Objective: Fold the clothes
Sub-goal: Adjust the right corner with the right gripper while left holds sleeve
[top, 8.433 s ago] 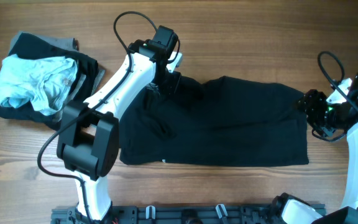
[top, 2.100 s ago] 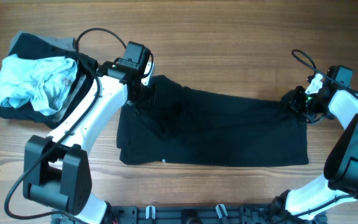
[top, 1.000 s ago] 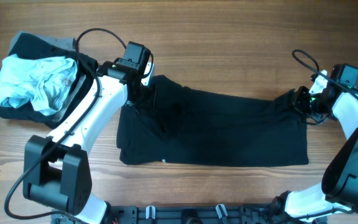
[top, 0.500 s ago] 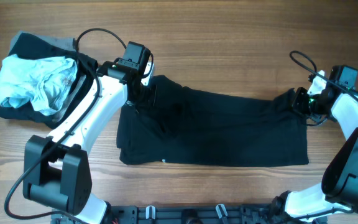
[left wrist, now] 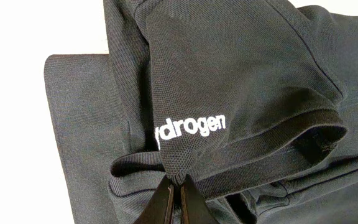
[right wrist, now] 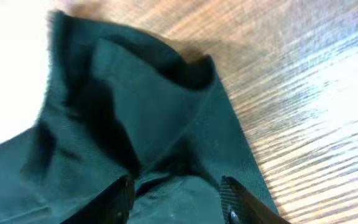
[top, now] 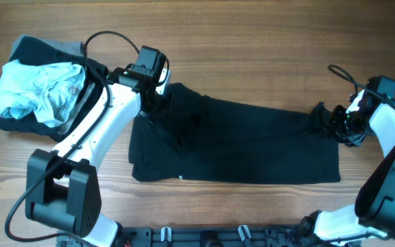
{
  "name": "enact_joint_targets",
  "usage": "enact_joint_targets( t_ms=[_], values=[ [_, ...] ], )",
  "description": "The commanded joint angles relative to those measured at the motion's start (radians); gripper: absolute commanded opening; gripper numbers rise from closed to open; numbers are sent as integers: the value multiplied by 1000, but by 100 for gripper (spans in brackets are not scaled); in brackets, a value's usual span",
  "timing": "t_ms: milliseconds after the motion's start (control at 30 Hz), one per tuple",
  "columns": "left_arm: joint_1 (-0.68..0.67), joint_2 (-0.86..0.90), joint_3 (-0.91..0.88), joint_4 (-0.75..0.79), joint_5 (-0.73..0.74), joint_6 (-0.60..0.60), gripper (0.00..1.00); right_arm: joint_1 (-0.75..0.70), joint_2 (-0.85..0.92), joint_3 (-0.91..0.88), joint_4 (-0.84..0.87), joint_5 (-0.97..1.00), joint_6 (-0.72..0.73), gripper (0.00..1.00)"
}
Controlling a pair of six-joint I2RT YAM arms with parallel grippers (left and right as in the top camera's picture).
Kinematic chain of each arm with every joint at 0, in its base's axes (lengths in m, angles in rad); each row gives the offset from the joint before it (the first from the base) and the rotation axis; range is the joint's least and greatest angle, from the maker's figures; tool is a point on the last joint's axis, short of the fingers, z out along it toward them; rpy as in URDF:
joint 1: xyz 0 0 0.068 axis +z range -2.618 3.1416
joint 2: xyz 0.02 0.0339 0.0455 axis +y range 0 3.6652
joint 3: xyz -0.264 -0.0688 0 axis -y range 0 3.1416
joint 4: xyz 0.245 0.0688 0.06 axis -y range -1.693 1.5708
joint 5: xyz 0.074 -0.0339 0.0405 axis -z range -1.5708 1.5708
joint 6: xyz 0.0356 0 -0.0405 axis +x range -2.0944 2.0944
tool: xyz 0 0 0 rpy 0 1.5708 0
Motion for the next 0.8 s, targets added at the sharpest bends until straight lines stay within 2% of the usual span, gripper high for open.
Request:
enact_joint_targets(
  t_ms=[0,67,167,467,567,767],
  values=[
    [5,-20,14,3,8,-2,4,-2,-77,29,32,-204,-143,45],
    [5,-20,14,3,8,-2,4,-2,-100,29,40,-304,-166,46],
    [5,-20,14,3,8,-2,4,0,-94,28,46,-311,-106,47],
    [5,-20,14,3,8,-2,4,27,39,15,185,-292,-8,48],
    [5,-20,14,3,8,-2,4,33,92,15,230,-221,67,48],
    [5,-20,14,3,8,-2,4,33,124,15,306,-195,69,45]
  ],
)
